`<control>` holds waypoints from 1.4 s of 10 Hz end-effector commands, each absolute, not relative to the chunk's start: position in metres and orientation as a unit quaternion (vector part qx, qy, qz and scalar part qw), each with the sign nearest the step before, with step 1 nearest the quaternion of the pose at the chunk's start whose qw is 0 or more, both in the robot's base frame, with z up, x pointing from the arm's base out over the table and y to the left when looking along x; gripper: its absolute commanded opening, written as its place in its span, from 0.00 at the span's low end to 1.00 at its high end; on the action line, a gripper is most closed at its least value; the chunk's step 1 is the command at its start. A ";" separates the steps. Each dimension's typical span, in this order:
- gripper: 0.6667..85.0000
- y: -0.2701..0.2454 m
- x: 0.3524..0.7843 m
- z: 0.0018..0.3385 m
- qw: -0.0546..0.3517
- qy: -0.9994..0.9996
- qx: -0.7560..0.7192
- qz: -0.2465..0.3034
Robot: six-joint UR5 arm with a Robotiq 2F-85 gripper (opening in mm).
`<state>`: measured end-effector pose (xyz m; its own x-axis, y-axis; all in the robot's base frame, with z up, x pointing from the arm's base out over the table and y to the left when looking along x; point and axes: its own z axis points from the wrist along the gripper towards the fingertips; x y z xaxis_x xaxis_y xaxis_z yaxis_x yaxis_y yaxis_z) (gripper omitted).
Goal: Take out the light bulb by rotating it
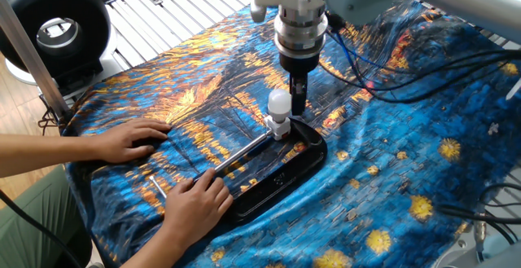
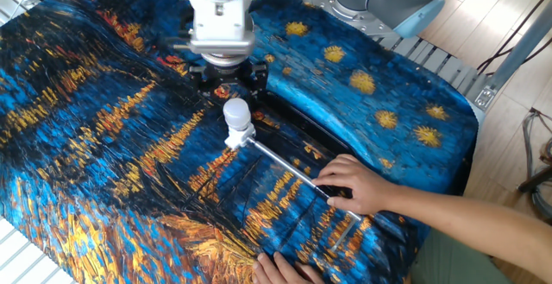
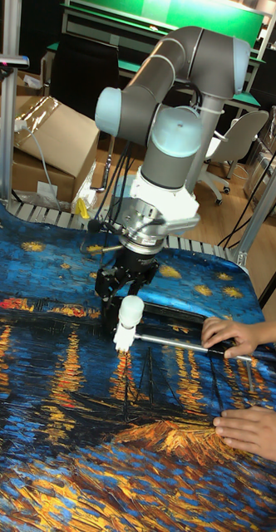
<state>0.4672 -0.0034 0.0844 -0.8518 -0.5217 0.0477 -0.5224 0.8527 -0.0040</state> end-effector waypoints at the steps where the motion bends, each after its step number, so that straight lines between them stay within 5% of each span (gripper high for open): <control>1: 0.73 0.012 0.467 0.085 0.019 -0.990 0.139 -0.021; 14: 0.62 0.026 0.481 0.083 0.021 -0.997 0.068 -0.012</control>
<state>0.4774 0.0225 0.0825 -0.9871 -0.1541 0.0434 -0.1533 0.9880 0.0205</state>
